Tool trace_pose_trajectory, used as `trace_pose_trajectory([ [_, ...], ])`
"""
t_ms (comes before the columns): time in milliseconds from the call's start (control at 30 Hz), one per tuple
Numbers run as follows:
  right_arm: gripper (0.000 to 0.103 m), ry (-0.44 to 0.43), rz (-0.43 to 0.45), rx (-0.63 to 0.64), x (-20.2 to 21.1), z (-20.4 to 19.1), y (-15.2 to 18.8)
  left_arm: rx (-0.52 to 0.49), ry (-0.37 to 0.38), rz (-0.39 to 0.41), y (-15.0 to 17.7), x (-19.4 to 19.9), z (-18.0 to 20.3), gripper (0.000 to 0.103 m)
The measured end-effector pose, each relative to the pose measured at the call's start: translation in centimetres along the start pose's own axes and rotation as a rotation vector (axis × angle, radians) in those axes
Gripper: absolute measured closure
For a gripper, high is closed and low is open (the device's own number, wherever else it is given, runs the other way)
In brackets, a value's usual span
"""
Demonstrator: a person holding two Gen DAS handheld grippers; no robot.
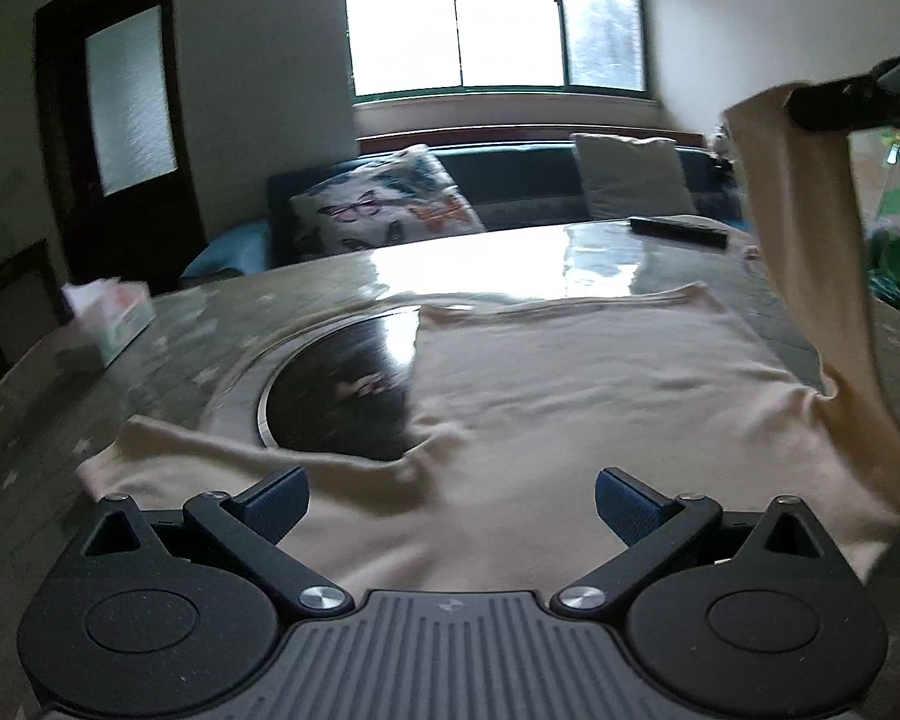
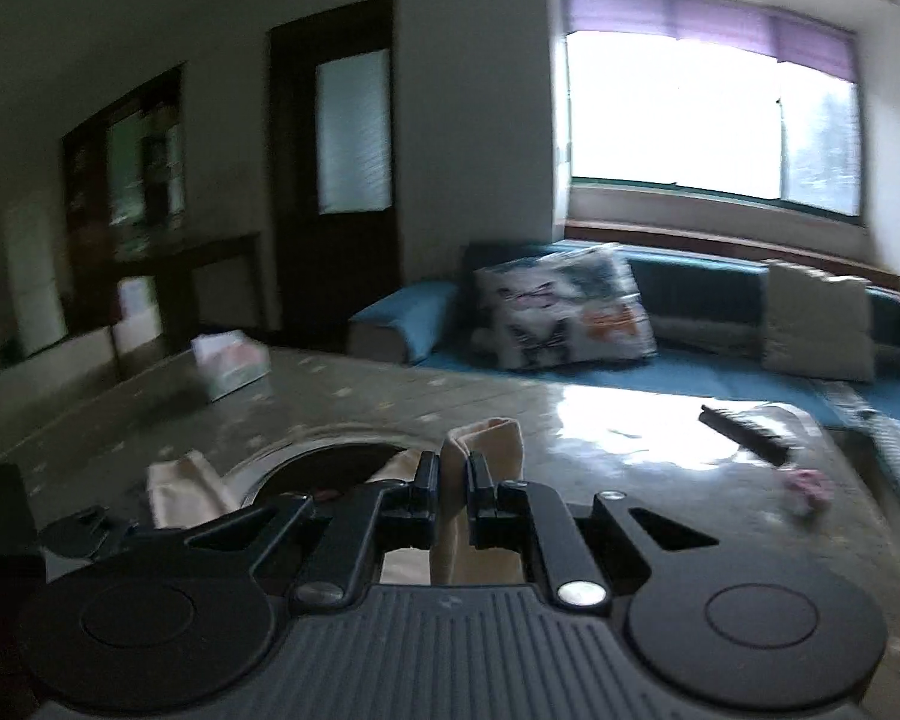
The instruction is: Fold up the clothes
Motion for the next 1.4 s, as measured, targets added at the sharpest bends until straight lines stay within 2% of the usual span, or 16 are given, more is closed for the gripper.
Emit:
trace_pose_trajectory([
  [167,0.094,-0.096,-0.071,0.048,-3.0,-4.9,1.6,0.034,-0.023,-0.016,1.0,0.1,-1.4,0.000],
  [300,0.092,-0.149,-0.112,0.070,-4.2,-7.0,3.0,0.041,-0.030,-0.021,1.4,0.3,-1.9,0.000],
  [500,0.088,-0.107,-0.134,0.104,-3.1,-4.2,3.4,0.046,-0.037,-0.014,1.3,1.0,-2.3,0.000],
  [733,0.088,-0.016,-0.271,0.174,-2.5,0.3,8.3,0.027,-0.017,-0.004,0.7,0.9,-1.1,0.002],
  [900,0.088,-0.007,-0.343,0.127,-2.0,2.6,12.5,0.020,-0.003,-0.023,0.6,-0.1,-0.5,0.021],
  [967,0.088,-0.010,-0.350,0.100,-2.1,2.9,13.4,0.011,0.007,-0.034,0.8,-0.4,-0.1,0.032],
  [1000,0.088,-0.008,-0.352,0.092,-2.1,3.0,13.6,0.005,0.012,-0.041,0.9,-0.5,0.1,0.036],
  [1067,0.088,-0.003,-0.356,0.077,-2.2,3.3,14.0,-0.003,0.019,-0.056,1.3,-0.8,0.3,0.056],
  [1167,0.088,0.001,-0.338,0.075,-2.2,3.6,13.4,-0.002,0.033,-0.074,1.6,-1.0,0.4,0.073],
  [1200,0.088,0.000,-0.325,0.077,-2.2,3.6,12.9,-0.005,0.037,-0.075,1.7,-1.0,0.5,0.076],
  [1267,0.088,0.001,-0.307,0.078,-2.7,3.7,12.2,-0.012,0.040,-0.072,1.6,-0.9,0.7,0.091],
  [1400,0.088,0.006,-0.316,0.069,-4.7,4.0,12.4,-0.014,0.035,-0.073,1.5,-0.8,0.6,0.098],
])
Point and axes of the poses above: each gripper's, at about its wrist camera, not at the fingertips, and x roughly against the way its jaws point, z to its right, y to its underside, the point moved 9 cm from there along -x, roughly the way its jaws point, and after that the axes turned 5 degrees about y, right-handed, at the moved point
